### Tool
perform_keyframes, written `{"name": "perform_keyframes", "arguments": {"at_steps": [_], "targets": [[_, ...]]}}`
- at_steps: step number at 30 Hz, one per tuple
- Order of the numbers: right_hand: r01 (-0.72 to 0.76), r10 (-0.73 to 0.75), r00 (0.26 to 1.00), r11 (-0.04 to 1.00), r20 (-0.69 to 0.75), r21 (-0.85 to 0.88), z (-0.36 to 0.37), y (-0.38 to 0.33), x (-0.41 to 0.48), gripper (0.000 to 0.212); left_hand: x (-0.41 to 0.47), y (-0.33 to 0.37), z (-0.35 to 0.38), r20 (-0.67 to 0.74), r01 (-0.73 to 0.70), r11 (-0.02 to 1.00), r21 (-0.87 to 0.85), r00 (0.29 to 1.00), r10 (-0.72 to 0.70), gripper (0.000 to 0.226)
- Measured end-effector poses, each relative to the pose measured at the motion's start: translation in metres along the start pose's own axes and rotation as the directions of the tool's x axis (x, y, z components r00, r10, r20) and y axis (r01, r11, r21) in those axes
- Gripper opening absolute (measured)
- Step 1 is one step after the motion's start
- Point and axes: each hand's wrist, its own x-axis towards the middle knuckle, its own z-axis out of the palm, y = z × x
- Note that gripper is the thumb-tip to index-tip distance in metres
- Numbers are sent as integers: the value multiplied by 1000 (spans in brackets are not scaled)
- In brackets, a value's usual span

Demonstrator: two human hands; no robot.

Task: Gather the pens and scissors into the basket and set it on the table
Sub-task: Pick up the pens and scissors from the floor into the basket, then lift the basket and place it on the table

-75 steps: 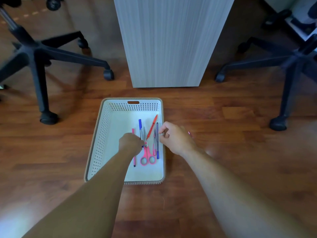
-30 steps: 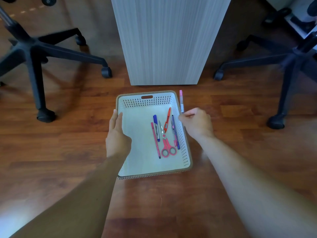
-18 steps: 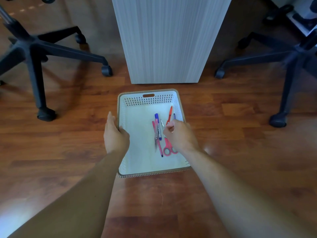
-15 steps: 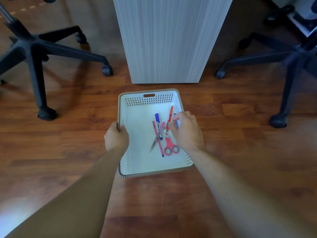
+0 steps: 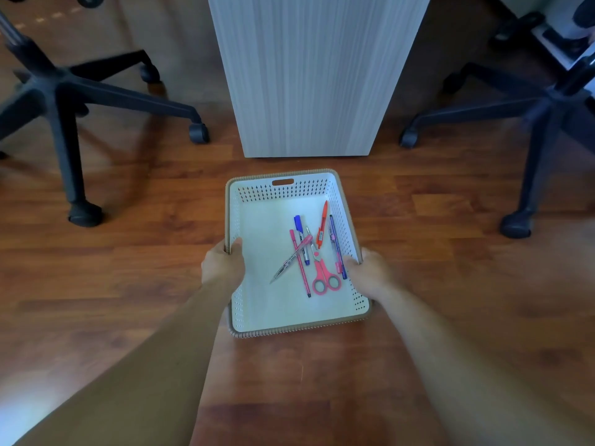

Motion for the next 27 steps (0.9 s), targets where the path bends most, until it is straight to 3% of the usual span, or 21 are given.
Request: {"name": "perform_keyframes", "arguments": {"at_steps": [3,11,15,22,27], "targets": [[-8,8,1000,1000,-8,20,-3,2,0,26,-4,-1,1,7,6,1000,5,1000,-6,22],[-47,49,998,998,-42,41,-17,-5,-33,36,-36,2,-4,45,47,998,-51,998,-45,39],[-54,56,998,995,-24,79,-38,-23,-75,40,-64,23,-38,61,31,998,-47,998,-28,34],[-67,68,998,985,-1,160,-119,-103,-207,30,-165,129,-157,82,-13,1000,22,997,11,35],[-70,68,997,987,24,143,-209,-191,-314,40,-254,235,-259,95,-22,999,25,995,20,31]]}}
